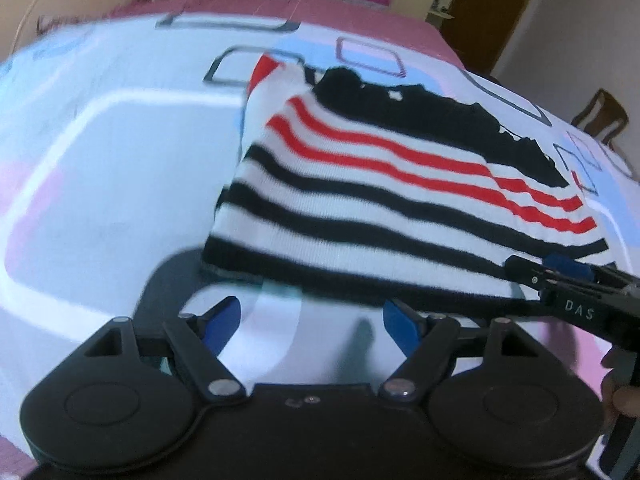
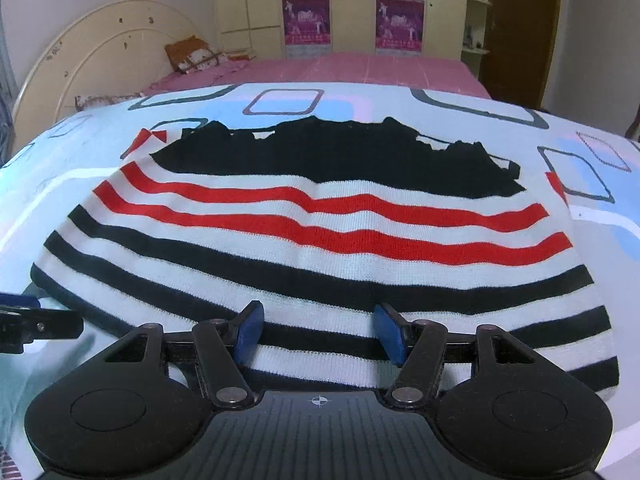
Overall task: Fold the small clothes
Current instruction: 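Roll the left tool and grasp the striped side edge of the sweater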
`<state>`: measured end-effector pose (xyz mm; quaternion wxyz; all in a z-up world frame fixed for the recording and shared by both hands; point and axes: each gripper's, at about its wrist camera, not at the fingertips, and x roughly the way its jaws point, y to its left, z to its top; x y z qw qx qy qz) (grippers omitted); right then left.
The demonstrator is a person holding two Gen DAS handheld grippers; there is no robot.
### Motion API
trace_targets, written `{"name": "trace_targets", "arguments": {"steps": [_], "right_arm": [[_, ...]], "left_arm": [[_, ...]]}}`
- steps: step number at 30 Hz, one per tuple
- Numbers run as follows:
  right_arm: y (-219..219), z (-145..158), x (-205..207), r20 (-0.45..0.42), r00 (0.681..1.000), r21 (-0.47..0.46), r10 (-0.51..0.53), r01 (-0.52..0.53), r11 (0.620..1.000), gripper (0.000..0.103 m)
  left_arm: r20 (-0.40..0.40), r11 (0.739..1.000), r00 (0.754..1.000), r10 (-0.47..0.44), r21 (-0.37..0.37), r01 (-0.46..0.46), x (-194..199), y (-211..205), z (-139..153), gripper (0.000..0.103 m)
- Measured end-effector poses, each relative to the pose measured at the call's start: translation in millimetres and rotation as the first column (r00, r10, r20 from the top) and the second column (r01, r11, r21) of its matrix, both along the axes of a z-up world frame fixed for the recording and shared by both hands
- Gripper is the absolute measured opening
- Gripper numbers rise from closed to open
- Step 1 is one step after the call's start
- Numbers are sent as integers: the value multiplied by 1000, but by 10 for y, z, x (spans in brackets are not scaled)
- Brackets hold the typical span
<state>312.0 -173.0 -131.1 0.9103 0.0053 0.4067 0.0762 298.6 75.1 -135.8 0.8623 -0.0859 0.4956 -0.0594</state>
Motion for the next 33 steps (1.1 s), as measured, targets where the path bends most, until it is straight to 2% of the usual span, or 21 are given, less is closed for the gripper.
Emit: {"name": "trace_targets", "arguments": {"steps": [2,11,14,17,19,23,25,30,33], "right_arm": [[-8,11,5,0,1000,6,-5,5,1000,61],[-24,120,-2,27,999,17,-25,25,1000,61],[-44,167,13,41,998,17,-37,37,999,61],[-66,213,41,54,997,17,-49,48,999,61],[-79,237,69,65,996,13,-56,56,998,61],[-99,250,152,80,994,10,-79,79,997,61],[-100,244,193,84,993,10,-88,87,996,61],[-43,202,326,93,991,0,-92,93,996,61],[16,128,373,80,993,-7,-83,84,996,61]], "left_arm": [[-24,999,999,22,-38,-23,9,41,-42,79],[-17,984,997,73,-163,-75,184,41,-120,88],[-6,973,996,94,-211,-93,262,46,-151,88],[6,951,991,133,-281,-126,348,91,-193,87],[17,931,986,167,-332,-152,394,132,-221,84],[36,887,968,248,-410,-212,457,240,-287,65],[43,872,960,275,-432,-231,484,276,-320,60],[63,859,947,314,-444,-255,495,322,-382,36],[61,850,945,321,-458,-259,495,358,-391,29]]}}
